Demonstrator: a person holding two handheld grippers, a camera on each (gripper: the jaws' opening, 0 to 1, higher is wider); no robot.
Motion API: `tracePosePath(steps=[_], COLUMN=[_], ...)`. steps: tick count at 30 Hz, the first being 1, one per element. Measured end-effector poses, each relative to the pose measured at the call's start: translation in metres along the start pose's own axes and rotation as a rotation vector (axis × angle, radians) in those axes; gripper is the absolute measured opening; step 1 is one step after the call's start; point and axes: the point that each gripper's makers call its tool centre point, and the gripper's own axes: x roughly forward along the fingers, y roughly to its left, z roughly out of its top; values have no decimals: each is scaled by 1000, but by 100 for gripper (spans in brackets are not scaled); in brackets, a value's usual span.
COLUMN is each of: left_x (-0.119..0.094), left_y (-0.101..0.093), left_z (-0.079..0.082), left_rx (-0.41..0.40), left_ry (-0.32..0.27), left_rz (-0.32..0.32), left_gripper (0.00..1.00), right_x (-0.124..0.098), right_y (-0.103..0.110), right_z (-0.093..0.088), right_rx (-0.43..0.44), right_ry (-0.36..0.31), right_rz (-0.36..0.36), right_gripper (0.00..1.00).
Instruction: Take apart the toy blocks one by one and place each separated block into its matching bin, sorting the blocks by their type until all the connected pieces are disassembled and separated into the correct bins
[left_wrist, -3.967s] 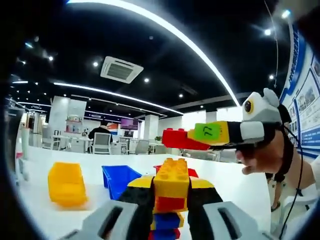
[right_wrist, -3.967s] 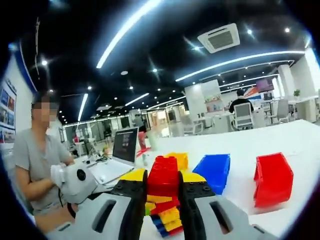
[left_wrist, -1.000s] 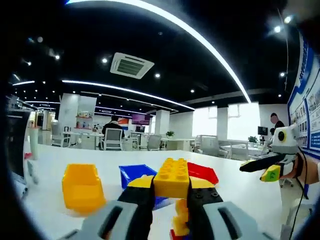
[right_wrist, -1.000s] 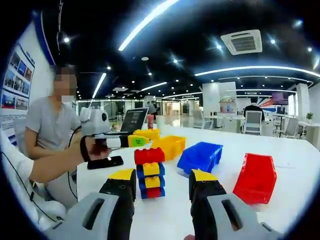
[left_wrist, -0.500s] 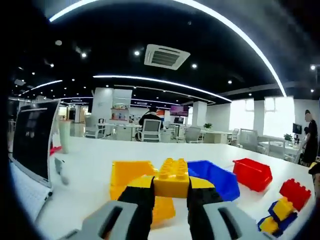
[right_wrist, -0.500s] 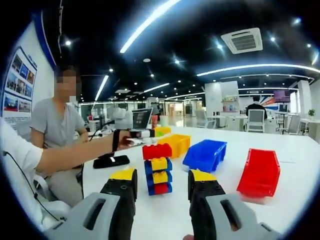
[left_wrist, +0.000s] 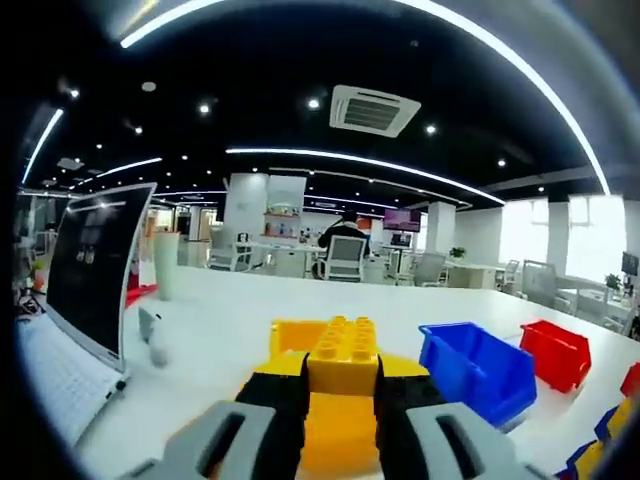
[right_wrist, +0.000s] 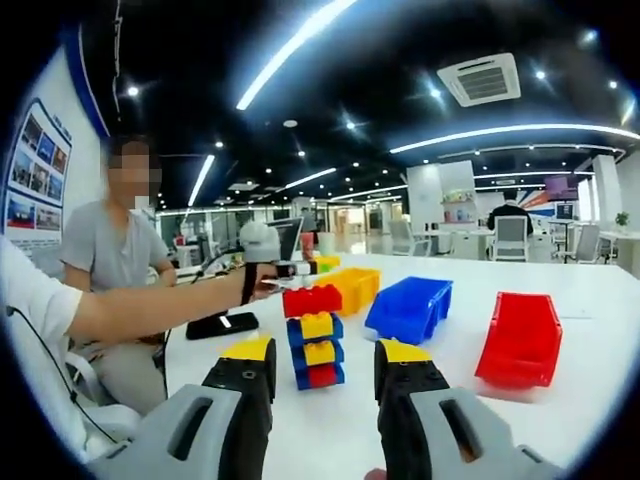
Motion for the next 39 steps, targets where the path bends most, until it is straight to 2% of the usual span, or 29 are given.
tracePosePath(steps=[2,5,6,7,9,10,12,17,26,29,32,36,39], left_x=[1,4,5,6,7,6,4,-3,-28,-40,-55,-76,-93], left_y=[3,6,8,9,9,9,6,-1,-30,-35,-53,-73,-88], left_z=[1,-1,-3,-4,-4,-4,-6,-5,9,14,23,26,30], left_rx=[-30,-21,-13,-8,-20,-31,-44,-25,48,51,-9,-19,-17], left_ry=[-12,-9,-7,-8,-9,-8,5,13,-13,-28,-48,-18,-22], left_rz=[6,17,22,24,9,-3,-15,-40,-132,-122,-180,-232,-281], left_gripper=[27,27,32,42,70,74,68,68,66,59,59,59,58], right_x=[0,1,1,1,1,1,1,1,2,3,7,11,16], right_y=[0,-1,-2,-2,-3,-3,-4,-3,-2,-2,-3,-2,0], right_z=[-1,-3,-4,-4,-4,-4,-5,-6,-5,-6,-9,-11,-12], right_rx=[1,0,0,4,16,18,18,14,4,0,-3,22,15], right_ry=[1,5,7,6,0,-1,1,4,5,12,17,17,19], right_rz=[-1,-2,-3,-4,-6,-7,-9,-5,-4,-3,-2,6,9], right_gripper=[41,41,41,40,40,40,40,40,40,40,40,40,40])
